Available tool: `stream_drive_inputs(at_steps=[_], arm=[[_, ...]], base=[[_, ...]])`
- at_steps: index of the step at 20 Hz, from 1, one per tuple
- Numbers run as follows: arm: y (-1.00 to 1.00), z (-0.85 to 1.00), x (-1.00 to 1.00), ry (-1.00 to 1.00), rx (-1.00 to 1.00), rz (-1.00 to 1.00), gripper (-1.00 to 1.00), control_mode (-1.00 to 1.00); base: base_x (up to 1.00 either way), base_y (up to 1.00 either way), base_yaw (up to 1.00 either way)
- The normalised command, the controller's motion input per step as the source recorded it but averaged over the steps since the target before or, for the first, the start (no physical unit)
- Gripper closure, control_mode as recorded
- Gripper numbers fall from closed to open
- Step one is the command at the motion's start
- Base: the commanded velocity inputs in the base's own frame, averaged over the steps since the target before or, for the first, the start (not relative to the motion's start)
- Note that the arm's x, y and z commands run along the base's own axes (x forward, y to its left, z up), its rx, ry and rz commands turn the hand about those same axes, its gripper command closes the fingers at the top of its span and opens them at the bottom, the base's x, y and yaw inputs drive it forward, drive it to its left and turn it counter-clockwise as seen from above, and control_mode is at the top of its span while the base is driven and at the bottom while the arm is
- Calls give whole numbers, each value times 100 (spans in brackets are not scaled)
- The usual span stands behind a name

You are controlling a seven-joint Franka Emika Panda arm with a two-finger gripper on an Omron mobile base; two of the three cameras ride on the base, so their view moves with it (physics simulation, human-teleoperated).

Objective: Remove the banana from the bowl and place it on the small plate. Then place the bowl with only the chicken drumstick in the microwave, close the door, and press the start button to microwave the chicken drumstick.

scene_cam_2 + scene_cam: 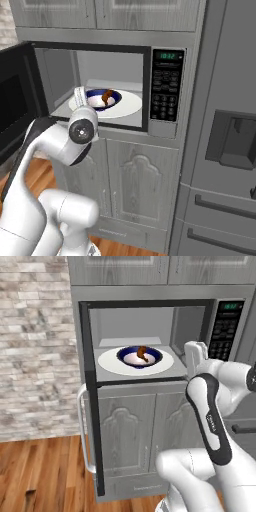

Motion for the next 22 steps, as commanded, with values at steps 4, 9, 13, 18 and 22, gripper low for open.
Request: stream_drive_inputs(at_steps=[4,9,13,18,22], arm=[[-4,38,-100,0,-10,4,-100,-100],[0,1,-100,4,-18,4,-100,-100],[7,0,-100,3,-20,5,-100,-100],[31,-2,-100,-1,-25,7,-100,-100],[61,-26,-99,-20,-36,19,-100,-100]], base=[[0,0,0],[0,0,0],[0,0,0],[0,0,0],[0,0,0]])
